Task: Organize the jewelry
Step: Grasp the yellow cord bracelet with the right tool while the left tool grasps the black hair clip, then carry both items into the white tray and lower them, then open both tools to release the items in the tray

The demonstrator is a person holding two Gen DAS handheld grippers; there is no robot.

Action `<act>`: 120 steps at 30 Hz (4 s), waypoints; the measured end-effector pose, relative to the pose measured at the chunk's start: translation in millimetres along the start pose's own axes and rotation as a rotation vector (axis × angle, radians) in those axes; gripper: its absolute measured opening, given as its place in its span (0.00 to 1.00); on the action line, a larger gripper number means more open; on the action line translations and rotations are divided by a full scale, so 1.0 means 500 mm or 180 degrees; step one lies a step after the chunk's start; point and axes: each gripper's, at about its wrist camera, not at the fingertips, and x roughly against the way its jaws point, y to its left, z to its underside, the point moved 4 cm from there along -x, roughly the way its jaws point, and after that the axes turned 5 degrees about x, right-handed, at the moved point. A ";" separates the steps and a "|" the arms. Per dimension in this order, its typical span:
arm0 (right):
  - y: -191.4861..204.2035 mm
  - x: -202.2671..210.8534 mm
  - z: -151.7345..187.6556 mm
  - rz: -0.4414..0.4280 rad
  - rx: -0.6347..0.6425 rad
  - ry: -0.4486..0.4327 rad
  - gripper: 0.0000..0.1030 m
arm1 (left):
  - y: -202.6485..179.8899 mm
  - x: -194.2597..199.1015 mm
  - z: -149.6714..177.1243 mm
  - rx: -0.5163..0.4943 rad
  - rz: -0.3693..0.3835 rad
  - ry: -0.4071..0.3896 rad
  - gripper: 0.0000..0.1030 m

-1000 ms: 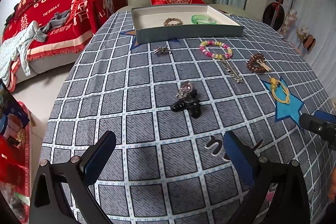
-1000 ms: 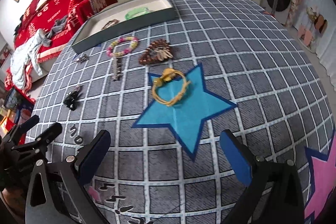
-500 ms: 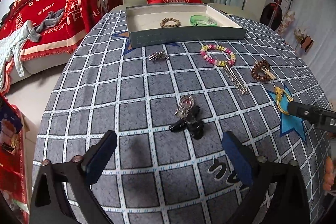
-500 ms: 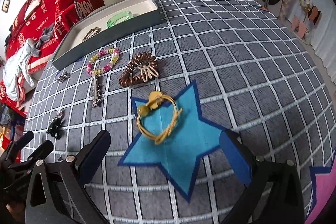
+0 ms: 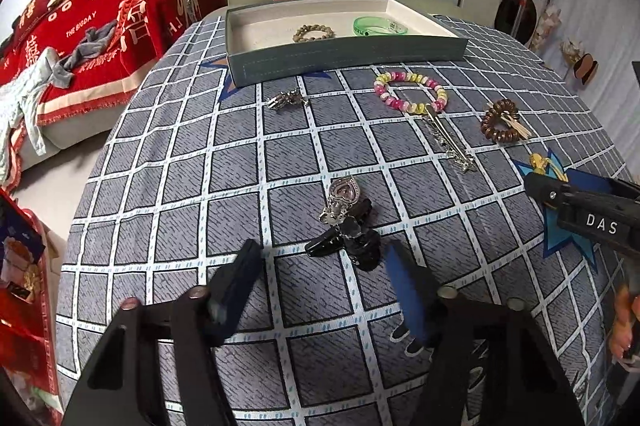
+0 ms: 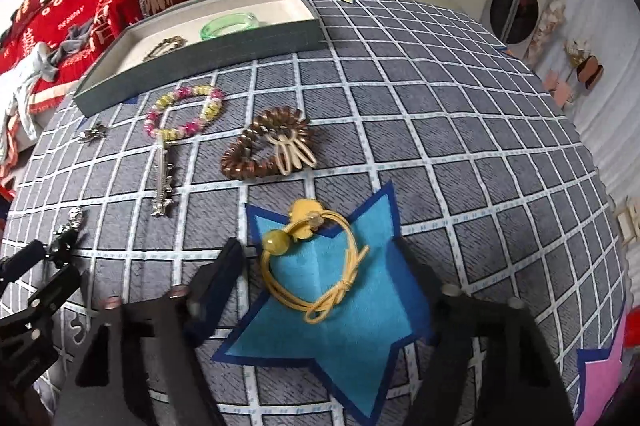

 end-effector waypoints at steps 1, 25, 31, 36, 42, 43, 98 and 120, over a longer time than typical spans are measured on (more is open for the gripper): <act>0.002 0.001 -0.001 -0.0005 0.0011 -0.0006 0.58 | 0.000 0.000 -0.001 0.0003 0.0013 0.0004 0.67; -0.015 0.078 0.008 -0.0593 -0.0187 -0.0194 0.06 | 0.022 0.074 -0.020 0.0132 0.0435 -0.0168 0.31; -0.021 0.110 0.000 -0.0694 -0.0212 -0.0269 0.06 | 0.023 0.093 -0.035 0.0129 0.0482 -0.0228 0.31; -0.025 0.127 -0.020 -0.0790 -0.0244 -0.0300 0.06 | 0.022 0.109 -0.057 0.0112 0.0509 -0.0304 0.31; -0.026 0.144 -0.068 -0.0921 -0.0267 -0.0356 0.06 | 0.029 0.116 -0.108 0.0145 0.0565 -0.0344 0.31; -0.025 0.146 -0.075 -0.0933 -0.0264 -0.0364 0.06 | 0.031 0.115 -0.116 0.0156 0.0569 -0.0349 0.31; 0.072 -0.221 -0.437 -0.1072 -0.0118 -0.0015 0.48 | 0.022 -0.253 -0.432 -0.0003 -0.0149 -0.0145 0.31; -0.003 -0.136 -0.420 -0.1094 -0.0443 -0.0269 0.63 | 0.015 -0.212 -0.452 0.0096 -0.0131 -0.0328 1.00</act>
